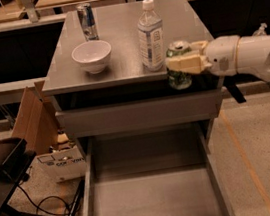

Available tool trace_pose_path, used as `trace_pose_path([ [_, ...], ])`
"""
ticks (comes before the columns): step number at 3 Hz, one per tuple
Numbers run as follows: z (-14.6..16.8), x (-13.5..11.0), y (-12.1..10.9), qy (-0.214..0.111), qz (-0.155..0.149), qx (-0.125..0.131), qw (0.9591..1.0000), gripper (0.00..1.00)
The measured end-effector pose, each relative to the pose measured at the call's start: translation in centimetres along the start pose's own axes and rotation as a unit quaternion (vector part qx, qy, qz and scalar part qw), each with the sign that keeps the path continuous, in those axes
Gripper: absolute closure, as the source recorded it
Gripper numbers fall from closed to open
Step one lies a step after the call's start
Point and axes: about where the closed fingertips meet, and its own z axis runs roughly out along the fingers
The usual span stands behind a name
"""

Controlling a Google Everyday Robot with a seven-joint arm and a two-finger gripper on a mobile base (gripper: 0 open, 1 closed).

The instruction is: Pick green can from middle drawer and place on counter

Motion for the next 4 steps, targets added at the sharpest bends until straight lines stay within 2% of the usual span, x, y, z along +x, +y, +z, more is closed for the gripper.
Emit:
trace_pose_path([
  [1,-0.1,-6.1,-1.4,-0.022,-0.009,0.029,0.9993,1.00],
  [2,1.3,-10.6,-6.0,-0.039,-0.019,0.067,0.9968,1.00],
  [3,3.8,-13.9,-13.1,-0.044,-0.054,0.110,0.9915,1.00],
  [4,4.3,-15.3,-17.3,-0.056,-0.069,0.137,0.9865,1.00],
])
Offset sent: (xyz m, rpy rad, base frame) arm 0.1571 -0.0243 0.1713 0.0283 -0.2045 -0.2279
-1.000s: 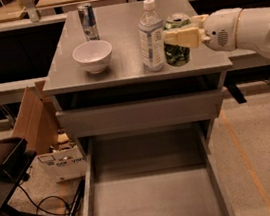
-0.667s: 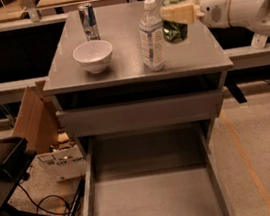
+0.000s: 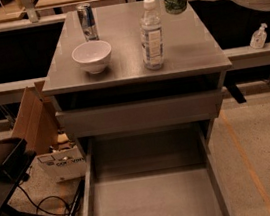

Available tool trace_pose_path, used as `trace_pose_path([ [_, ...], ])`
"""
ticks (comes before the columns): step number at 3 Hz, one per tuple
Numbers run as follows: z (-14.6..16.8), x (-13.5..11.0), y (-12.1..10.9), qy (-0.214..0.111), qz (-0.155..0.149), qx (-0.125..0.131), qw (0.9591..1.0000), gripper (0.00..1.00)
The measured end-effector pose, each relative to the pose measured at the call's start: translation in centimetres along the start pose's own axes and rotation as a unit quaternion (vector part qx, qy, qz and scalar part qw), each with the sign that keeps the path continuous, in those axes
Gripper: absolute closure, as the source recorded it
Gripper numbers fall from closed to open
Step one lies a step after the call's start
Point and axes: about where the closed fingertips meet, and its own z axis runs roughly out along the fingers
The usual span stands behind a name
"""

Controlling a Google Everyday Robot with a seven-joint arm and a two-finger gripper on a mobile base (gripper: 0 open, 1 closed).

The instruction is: Pick green can from middle drawer and place on counter

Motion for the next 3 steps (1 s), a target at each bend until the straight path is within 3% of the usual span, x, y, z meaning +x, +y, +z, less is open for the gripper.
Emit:
trace_pose_path([
  [1,0.3,0.7,-2.9,-0.006,0.004,0.023,0.9997,1.00],
  [2,0.5,4.7,-5.7,-0.013,0.042,0.040,0.9982,1.00],
  [3,2.2,9.8,-5.8,-0.016,0.083,0.028,0.9960,1.00],
])
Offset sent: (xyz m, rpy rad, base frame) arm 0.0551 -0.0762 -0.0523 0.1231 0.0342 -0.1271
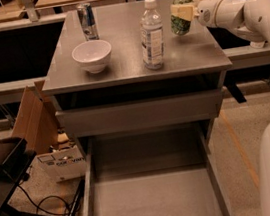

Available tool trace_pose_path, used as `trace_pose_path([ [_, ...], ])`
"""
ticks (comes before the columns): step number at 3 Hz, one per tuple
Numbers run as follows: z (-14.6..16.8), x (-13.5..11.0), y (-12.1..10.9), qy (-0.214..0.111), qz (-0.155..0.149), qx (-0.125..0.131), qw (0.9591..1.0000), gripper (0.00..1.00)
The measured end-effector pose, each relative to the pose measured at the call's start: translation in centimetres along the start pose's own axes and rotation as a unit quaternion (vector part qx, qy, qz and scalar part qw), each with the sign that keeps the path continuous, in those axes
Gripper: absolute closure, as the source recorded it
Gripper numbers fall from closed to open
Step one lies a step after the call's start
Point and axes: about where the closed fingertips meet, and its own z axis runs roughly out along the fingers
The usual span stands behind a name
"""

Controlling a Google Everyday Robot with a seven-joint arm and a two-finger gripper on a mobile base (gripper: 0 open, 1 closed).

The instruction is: Pick green can from middle drawer and place on counter

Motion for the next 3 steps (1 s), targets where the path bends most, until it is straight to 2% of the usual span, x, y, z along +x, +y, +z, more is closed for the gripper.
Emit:
trace_pose_path([
  [1,2.40,4.76,0.28,0.009,0.029,-0.017,0.9994,1.00],
  [2,2.48,4.52,0.27,0.010,0.031,-0.017,0.9993,0.82],
  [3,2.46,4.25,0.28,0.010,0.031,-0.017,0.9993,0.59],
])
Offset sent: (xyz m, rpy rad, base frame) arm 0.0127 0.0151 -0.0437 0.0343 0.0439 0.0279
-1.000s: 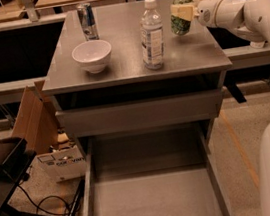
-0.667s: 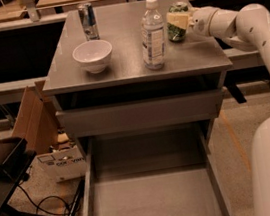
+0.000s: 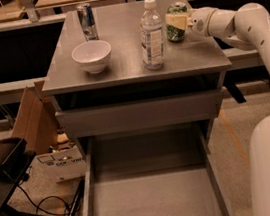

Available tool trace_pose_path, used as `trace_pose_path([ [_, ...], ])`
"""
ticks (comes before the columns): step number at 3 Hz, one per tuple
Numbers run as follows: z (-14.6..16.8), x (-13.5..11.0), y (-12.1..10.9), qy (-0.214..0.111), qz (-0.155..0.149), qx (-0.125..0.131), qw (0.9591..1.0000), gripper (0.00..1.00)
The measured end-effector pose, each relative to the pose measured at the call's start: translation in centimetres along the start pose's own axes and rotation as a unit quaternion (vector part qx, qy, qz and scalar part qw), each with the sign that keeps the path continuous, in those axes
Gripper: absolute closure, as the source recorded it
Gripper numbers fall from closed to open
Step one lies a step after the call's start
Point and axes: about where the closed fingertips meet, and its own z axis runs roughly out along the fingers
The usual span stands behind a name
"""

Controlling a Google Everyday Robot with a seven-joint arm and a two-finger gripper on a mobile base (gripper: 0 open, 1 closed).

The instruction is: Pick green can from middle drawer and place on counter

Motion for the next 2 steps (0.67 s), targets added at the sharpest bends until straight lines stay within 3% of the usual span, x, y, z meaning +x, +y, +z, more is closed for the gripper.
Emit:
trace_pose_path([
  [2,0.31,0.09,0.23,0.001,0.001,-0.002,1.0000,0.12],
])
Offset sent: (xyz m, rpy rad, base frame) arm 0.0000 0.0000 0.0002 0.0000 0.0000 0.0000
